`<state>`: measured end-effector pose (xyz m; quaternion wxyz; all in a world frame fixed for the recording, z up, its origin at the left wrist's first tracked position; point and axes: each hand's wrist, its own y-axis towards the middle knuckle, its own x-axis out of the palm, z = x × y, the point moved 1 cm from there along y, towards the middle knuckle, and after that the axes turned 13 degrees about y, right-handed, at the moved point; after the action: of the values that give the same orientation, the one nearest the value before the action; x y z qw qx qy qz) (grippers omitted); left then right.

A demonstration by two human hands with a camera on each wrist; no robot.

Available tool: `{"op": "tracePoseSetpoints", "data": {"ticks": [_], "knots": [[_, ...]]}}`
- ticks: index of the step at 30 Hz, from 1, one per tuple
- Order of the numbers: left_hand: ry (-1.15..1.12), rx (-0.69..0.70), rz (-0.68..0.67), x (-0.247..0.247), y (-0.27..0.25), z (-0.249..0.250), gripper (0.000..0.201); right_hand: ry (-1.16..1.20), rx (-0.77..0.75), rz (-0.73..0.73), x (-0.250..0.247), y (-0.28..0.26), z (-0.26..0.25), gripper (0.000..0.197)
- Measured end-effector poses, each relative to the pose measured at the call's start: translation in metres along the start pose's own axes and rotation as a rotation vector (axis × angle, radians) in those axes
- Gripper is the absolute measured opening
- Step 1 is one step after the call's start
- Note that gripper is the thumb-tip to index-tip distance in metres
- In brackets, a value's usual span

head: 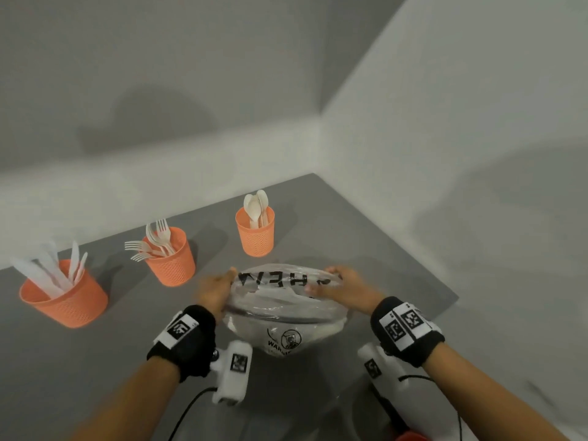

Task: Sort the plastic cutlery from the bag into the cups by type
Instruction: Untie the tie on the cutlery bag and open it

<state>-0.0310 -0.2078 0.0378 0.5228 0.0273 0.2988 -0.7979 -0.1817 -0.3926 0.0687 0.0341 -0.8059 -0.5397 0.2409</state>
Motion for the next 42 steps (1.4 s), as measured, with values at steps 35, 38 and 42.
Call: {"op": "tracePoseSetpoints", "data": {"ticks": [35, 38, 42], "knots": [[1.291, 0.248, -0.017, -0.014, 0.002, 0.019, 0.061, -0.276, 0.172, -0.005, -0.002, 0.031, 0.008, 0.048], [1.211, 0.222, -0.218, -0.013, -0.008, 0.011, 0.037, 0.287, 0.286, -0.059, 0.009, 0.024, 0.008, 0.023], [0.513, 0.019, -0.319, -0.026, -0.005, -0.017, 0.026, 0.853, 0.349, 0.004, 0.011, 0.022, 0.022, 0.019]]}}
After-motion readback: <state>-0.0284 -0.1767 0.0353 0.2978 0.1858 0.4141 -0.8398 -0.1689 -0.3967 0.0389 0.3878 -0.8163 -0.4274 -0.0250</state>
